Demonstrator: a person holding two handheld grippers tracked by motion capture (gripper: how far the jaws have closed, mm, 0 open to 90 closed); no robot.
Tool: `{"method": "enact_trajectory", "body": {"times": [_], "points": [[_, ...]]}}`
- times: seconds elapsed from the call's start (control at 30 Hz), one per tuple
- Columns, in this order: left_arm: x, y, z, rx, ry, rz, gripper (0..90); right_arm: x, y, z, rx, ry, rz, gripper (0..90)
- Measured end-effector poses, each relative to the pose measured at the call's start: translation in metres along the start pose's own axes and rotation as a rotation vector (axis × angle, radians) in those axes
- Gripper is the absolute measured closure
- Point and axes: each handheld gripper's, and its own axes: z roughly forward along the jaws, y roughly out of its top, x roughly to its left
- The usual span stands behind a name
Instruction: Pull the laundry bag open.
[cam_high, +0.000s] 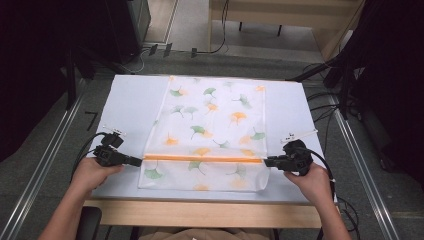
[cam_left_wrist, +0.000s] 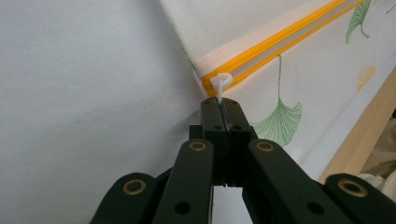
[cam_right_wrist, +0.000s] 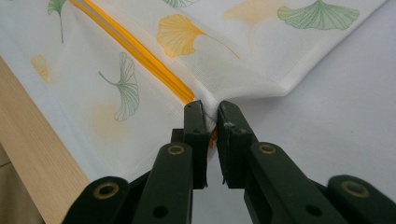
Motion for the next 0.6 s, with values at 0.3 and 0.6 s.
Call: {"method": "enact_trajectory", "body": {"times": [0.3,0.6], "points": [[-0.004,0.001,0.006,0.027,-0.003,0.012,90.0,-0.003,-0.003,0.004,0.025,-0.023,0.015,84.3],[-0.005,0.003,0.011,0.035,-0.014,0.020,89.9,-0.011,-0.011,0.015,0.034,-0.044,0.040,82.4]]}}
